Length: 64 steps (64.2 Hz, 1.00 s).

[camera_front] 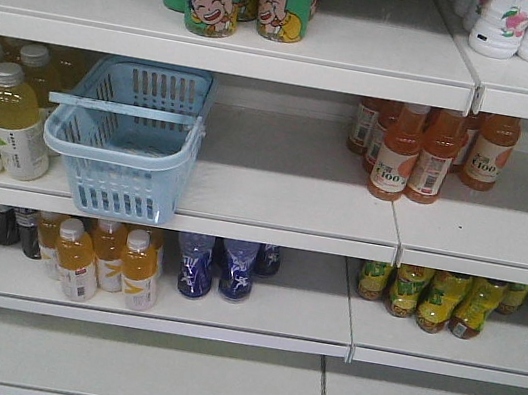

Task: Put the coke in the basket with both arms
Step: 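Reach the left gripper to the light-blue basket handle and grasp it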

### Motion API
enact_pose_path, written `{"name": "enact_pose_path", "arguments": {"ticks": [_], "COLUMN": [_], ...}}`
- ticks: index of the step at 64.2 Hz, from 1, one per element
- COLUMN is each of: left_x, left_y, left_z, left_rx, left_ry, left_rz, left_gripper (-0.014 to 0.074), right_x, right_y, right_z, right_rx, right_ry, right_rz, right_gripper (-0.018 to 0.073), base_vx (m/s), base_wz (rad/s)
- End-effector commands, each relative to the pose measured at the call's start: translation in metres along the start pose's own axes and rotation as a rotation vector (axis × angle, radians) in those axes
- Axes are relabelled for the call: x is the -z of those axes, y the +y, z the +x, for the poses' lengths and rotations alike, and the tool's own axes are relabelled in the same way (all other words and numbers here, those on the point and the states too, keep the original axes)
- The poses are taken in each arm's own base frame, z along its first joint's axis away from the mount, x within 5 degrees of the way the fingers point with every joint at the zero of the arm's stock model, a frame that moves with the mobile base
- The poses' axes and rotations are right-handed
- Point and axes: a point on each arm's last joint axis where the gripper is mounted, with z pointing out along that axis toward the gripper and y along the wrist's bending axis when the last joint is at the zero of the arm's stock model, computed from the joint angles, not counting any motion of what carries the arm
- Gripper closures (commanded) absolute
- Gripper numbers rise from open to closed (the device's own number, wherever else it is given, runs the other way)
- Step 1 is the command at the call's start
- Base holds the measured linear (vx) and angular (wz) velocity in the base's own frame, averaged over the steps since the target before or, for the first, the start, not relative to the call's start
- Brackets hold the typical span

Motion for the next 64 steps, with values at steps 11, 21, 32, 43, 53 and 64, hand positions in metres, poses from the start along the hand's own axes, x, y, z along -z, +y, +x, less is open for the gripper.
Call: {"name": "enact_pose_path", "arguments": {"ticks": [11, 21, 32, 43, 53, 64], "left_x": [-0.049, -0.070, -0.101, -0.126, -0.146, -0.164], "left_y": [0.069, 0.107, 0.126, 0.136, 0.137, 0.142], "left_z": [0.005, 0.005, 0.000, -0.007, -0.014, -0.021], "left_rx": [0.220, 0.299, 0.308, 0.294, 0.269, 0.246], "left_ry": [0.104, 0.108, 0.128, 0.112, 0.102, 0.077], "left_rz": [0.008, 0.028, 0.059, 0.042, 0.024, -0.045], "left_gripper": [0.0089, 0.0078, 0.0078, 0.0079, 0.0079, 0.0079], "right_x": [0.001, 0.001, 0.001, 0.001, 0.001, 0.001], "right_y": [0.001, 0.001, 0.001, 0.001, 0.001, 0.001], "right_z": [-0.004, -0.004, -0.004, -0.004, -0.004, -0.004], "right_rx": [0.010, 0.010, 0.010, 0.010, 0.010, 0.010], "right_ry": [-0.074, -0.074, -0.074, -0.074, -0.074, -0.074], "right_rz": [-0.009, -0.009, -0.009, -0.009, -0.009, -0.009], "right_gripper": [0.0565, 0.0565, 0.0565, 0.0565, 0.0565, 0.0565], "base_vx": [0.00, 0.00, 0.00, 0.00, 0.00, 0.00], "base_wz": [0.00, 0.00, 0.00, 0.00, 0.00, 0.00]}}
